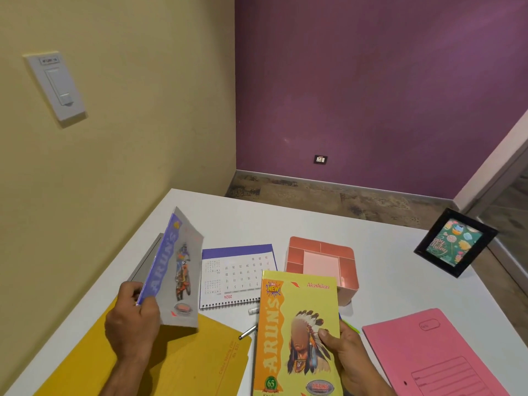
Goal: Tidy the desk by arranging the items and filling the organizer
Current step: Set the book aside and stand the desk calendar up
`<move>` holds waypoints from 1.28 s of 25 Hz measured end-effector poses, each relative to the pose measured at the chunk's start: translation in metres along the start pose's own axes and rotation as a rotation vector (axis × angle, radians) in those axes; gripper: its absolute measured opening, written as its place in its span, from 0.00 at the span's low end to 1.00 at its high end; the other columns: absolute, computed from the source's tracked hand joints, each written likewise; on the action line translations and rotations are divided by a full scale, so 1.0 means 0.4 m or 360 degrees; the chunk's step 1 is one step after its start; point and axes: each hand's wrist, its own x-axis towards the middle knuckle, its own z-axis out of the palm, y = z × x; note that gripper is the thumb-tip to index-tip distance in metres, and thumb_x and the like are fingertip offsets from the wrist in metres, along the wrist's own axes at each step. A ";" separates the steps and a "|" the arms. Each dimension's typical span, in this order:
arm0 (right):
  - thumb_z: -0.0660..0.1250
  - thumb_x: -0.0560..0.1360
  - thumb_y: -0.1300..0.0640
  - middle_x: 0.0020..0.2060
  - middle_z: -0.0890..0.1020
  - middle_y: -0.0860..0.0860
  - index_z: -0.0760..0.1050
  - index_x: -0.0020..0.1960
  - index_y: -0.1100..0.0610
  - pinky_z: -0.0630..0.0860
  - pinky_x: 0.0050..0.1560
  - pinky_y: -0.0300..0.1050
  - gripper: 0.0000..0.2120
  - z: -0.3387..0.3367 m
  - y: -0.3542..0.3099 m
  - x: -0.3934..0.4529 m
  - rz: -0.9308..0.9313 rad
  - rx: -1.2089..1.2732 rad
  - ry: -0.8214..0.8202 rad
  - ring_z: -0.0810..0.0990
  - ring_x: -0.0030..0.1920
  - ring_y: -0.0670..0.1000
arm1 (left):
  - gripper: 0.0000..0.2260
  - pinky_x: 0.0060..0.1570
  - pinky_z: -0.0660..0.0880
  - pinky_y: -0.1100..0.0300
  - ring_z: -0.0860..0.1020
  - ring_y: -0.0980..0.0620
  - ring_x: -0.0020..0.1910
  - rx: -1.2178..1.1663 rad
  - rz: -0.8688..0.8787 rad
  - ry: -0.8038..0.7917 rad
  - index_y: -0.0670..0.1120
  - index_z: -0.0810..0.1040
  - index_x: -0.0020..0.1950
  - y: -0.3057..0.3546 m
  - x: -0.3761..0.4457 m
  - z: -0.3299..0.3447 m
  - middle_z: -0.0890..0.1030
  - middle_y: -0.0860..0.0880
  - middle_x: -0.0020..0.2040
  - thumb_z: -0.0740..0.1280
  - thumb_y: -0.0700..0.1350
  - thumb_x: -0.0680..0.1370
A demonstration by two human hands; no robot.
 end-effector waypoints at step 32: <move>0.64 0.78 0.67 0.48 0.81 0.46 0.72 0.60 0.56 0.74 0.31 0.26 0.13 0.379 -0.138 0.133 -0.0812 -0.0713 -0.0070 0.80 0.38 0.31 | 0.16 0.41 0.73 0.69 0.80 0.56 0.49 -0.0396 0.0080 -0.1134 0.51 0.64 0.67 0.067 0.031 0.250 0.80 0.53 0.54 0.62 0.40 0.81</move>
